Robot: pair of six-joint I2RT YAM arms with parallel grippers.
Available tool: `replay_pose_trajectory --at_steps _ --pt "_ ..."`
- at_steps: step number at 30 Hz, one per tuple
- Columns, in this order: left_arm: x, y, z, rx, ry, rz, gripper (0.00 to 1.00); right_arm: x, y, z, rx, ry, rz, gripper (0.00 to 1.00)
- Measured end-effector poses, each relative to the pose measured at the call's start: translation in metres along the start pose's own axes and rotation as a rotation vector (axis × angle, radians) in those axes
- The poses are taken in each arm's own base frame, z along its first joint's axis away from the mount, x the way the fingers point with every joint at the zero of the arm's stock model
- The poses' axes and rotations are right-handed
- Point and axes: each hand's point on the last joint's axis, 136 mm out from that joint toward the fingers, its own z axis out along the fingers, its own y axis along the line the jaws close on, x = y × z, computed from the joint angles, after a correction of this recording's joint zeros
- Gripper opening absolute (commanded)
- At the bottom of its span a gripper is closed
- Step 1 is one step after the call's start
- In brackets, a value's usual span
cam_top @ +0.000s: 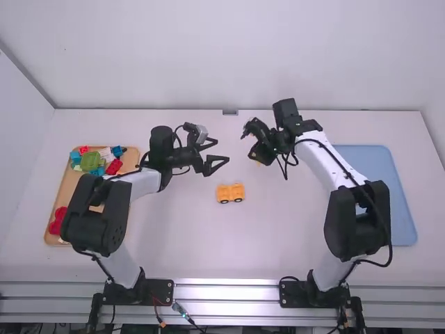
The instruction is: Assemble lego blocks to make yellow taxi
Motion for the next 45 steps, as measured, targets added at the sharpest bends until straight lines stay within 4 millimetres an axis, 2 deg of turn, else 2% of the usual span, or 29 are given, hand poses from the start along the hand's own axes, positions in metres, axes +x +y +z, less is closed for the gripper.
replay_pose_trajectory --at_steps 5,10,12,15,19,23,31,35,36,37,39,42,44,45 --pt "-0.001 0.009 -0.005 -0.032 -0.005 -0.004 0.99 0.046 0.029 0.013 -0.034 0.284 -0.307 0.0" --pt "-0.003 0.024 -0.02 -0.066 -0.019 -0.008 0.99 0.081 0.031 0.04 -0.072 0.439 -0.405 0.0" --pt "-0.004 0.028 -0.031 -0.056 -0.027 0.01 0.99 0.101 0.033 0.053 -0.111 0.51 -0.422 0.0" --pt "-0.006 0.032 -0.046 -0.029 -0.041 0.033 0.99 0.118 0.033 0.067 -0.146 0.567 -0.434 0.0" --pt "-0.009 0.032 -0.068 0.022 -0.064 0.067 0.99 0.126 0.033 0.073 -0.166 0.595 -0.454 0.0" --pt "-0.011 0.032 -0.084 0.055 -0.083 0.102 0.99 0.122 0.031 0.076 -0.16 0.575 -0.467 0.0" --pt "-0.011 0.033 -0.095 0.073 -0.095 0.114 0.99 0.11 0.034 0.083 -0.169 0.499 -0.47 0.01" --pt "-0.011 0.032 -0.095 0.076 -0.095 0.114 0.99 0.107 0.036 0.084 -0.18 0.482 -0.467 0.23" --pt "-0.011 0.032 -0.094 0.074 -0.094 0.112 0.99 0.107 0.038 0.084 -0.187 0.475 -0.465 0.34" --pt "-0.011 0.032 -0.094 0.074 -0.094 0.111 0.99 0.106 0.038 0.085 -0.189 0.472 -0.464 0.36" --pt "-0.011 0.033 -0.094 0.071 -0.093 0.102 0.99 0.106 0.039 0.085 -0.192 0.467 -0.464 0.46" --pt "-0.011 0.033 -0.094 0.072 -0.093 0.073 0.99 0.105 0.038 0.085 -0.187 0.465 -0.465 0.81" --pt "-0.011 0.033 -0.094 0.07 -0.092 0.058 0.99 0.104 0.037 0.086 -0.181 0.46 -0.47 0.96" --pt "-0.011 0.034 -0.094 0.065 -0.092 0.054 0.99 0.103 0.036 0.087 -0.179 0.457 -0.473 1.0"
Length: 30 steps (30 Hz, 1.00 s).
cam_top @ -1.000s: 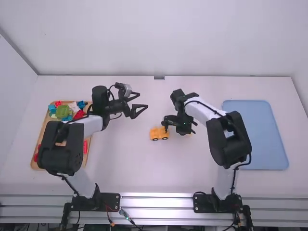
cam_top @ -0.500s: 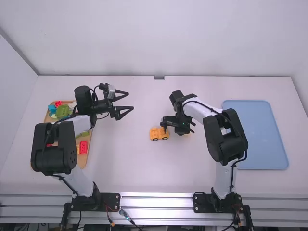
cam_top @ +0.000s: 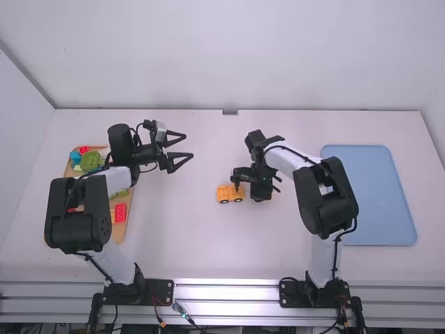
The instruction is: Assemble lego blocks to make yellow taxi
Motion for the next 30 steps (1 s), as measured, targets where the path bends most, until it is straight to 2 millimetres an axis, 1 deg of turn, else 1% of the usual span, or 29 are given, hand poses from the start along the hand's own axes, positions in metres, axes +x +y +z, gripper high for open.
replay_pose_trajectory --at_steps 3,5,7,10,12,13,15,16,17,19,21,22,23,25,27,28,29,30 --pt "0.003 0.007 0.0 -0.043 0.008 -0.053 0.99 0.001 0.002 0.0 -0.007 0.004 0.003 0.99" --pt "0.009 0.012 -0.001 -0.076 0.019 -0.135 0.99 0.002 0.009 -0.004 -0.045 0.01 0.008 0.99" --pt "0.01 0.013 -0.001 -0.079 0.021 -0.147 0.99 -0.002 0.013 -0.013 -0.076 -0.003 0.011 0.99" --pt "0.011 0.006 0.0 -0.042 0.024 -0.112 0.99 -0.012 0.01 -0.032 -0.093 -0.053 0.008 0.99" --pt "0.016 -0.003 0.001 0.006 0.035 -0.085 0.99 -0.017 0.011 -0.054 -0.102 -0.133 -0.02 0.99" --pt "0.019 -0.005 0.001 0.015 0.04 -0.083 0.99 -0.017 0.011 -0.059 -0.104 -0.152 -0.024 0.99" --pt "0.034 -0.018 0.008 0.061 0.073 -0.075 0.99 -0.011 0.011 -0.088 -0.096 -0.282 -0.045 0.99" --pt "0.036 -0.021 0.01 0.069 0.08 -0.075 0.99 -0.009 0.011 -0.092 -0.093 -0.3 -0.045 0.99" --pt "0.048 -0.03 0.017 0.09 0.113 -0.063 0.99 -0.002 0.008 -0.105 -0.076 -0.371 -0.045 0.99" --pt "0.065 -0.046 0.03 0.13 0.168 -0.016 0.99 0.01 0.0 -0.12 -0.05 -0.474 -0.029 0.99" --pt "0.078 -0.061 0.041 0.169 0.211 0.041 0.99 0.018 -0.005 -0.127 -0.038 -0.541 -0.001 0.99" --pt "0.088 -0.073 0.052 0.205 0.249 0.105 0.99 0.023 -0.009 -0.133 -0.025 -0.6 0.027 0.99" --pt "0.094 -0.08 0.058 0.225 0.273 0.154 0.99 0.025 -0.014 -0.137 -0.009 -0.638 0.038 0.99" --pt "0.101 -0.089 0.066 0.249 0.299 0.21 0.99 0.025 -0.022 -0.14 0.025 -0.686 0.042 0.99" --pt "0.107 -0.093 0.074 0.264 0.322 0.289 0.99 0.024 -0.028 -0.138 0.056 -0.725 0.037 0.99" --pt "0.108 -0.092 0.078 0.261 0.326 0.352 0.99 0.022 -0.031 -0.131 0.077 -0.746 0.028 0.99" --pt "0.108 -0.091 0.081 0.256 0.327 0.386 0.99 0.021 -0.031 -0.123 0.085 -0.757 0.02 0.99" --pt "0.108 -0.087 0.083 0.248 0.321 0.421 0.99 0.02 -0.028 -0.112 0.087 -0.767 0.013 0.99"
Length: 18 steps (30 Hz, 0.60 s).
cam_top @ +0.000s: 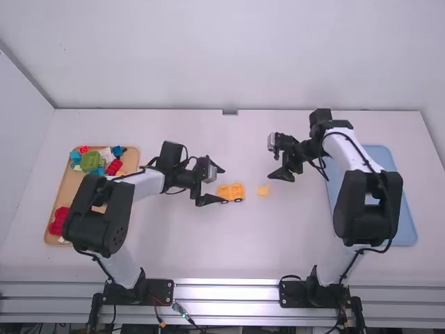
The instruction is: Assemble lego blocks to make yellow taxi
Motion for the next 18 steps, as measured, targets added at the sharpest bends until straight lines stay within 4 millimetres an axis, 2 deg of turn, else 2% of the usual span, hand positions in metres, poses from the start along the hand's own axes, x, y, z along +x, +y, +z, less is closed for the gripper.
replay_pose_trajectory --at_steps 2,7,11,18 --pt "0.003 0.005 0.002 -0.014 0.002 0.019 0.99 0.009 0.006 0.011 -0.002 -0.011 -0.012 0.99" --pt "0.028 0.008 0.012 -0.028 0.012 -0.022 0.99 0.031 0.016 0.038 0.041 -0.07 -0.057 0.99" --pt "0.044 0.004 0.017 -0.022 0.029 -0.077 0.99 0.043 0.021 0.045 0.071 -0.108 -0.028 0.99" --pt "0.047 0.002 0.017 -0.02 0.036 -0.104 0.99 0.059 0.035 0.059 0.106 -0.141 -0.035 1.0"
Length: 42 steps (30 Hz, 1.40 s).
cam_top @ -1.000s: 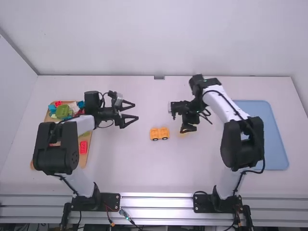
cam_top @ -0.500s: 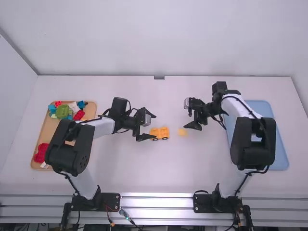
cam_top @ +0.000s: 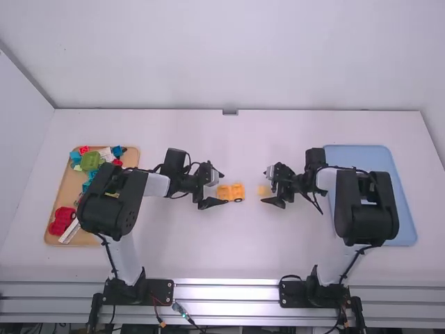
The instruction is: Assemble lego blocks to make yellow taxi
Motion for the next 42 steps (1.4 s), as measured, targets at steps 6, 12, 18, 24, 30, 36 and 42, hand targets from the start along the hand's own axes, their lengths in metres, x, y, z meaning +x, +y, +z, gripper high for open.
replay_pose_trajectory --at_steps 6,12,18,24,30,36,42 --pt "0.0 -0.002 0.001 0.005 0.002 -0.004 0.99 0.02 0.009 0.017 -0.036 -0.026 0.053 1.0" --pt "0.002 -0.004 0.001 0.013 0.008 -0.022 0.99 0.033 0.004 0.019 -0.039 -0.045 0.097 0.72" --pt "0.003 -0.006 0.001 0.018 0.012 -0.032 0.99 0.034 0.001 0.018 -0.031 -0.054 0.095 0.6" --pt "0.004 -0.006 0.001 0.016 0.01 -0.027 0.99 0.034 0.003 0.019 -0.037 -0.056 0.088 0.34" --pt "0.006 -0.01 0.002 0.019 0.012 -0.028 0.99 0.034 0.005 0.019 -0.045 -0.058 0.094 0.24" --pt "0.004 -0.007 0.003 -0.005 -0.007 0.03 0.99 0.032 0.005 0.018 -0.047 -0.066 0.106 0.24" --pt "0.022 -0.005 0.014 -0.009 -0.014 0.049 0.99 0.018 0.013 0.014 -0.12 -0.092 0.201 0.18"
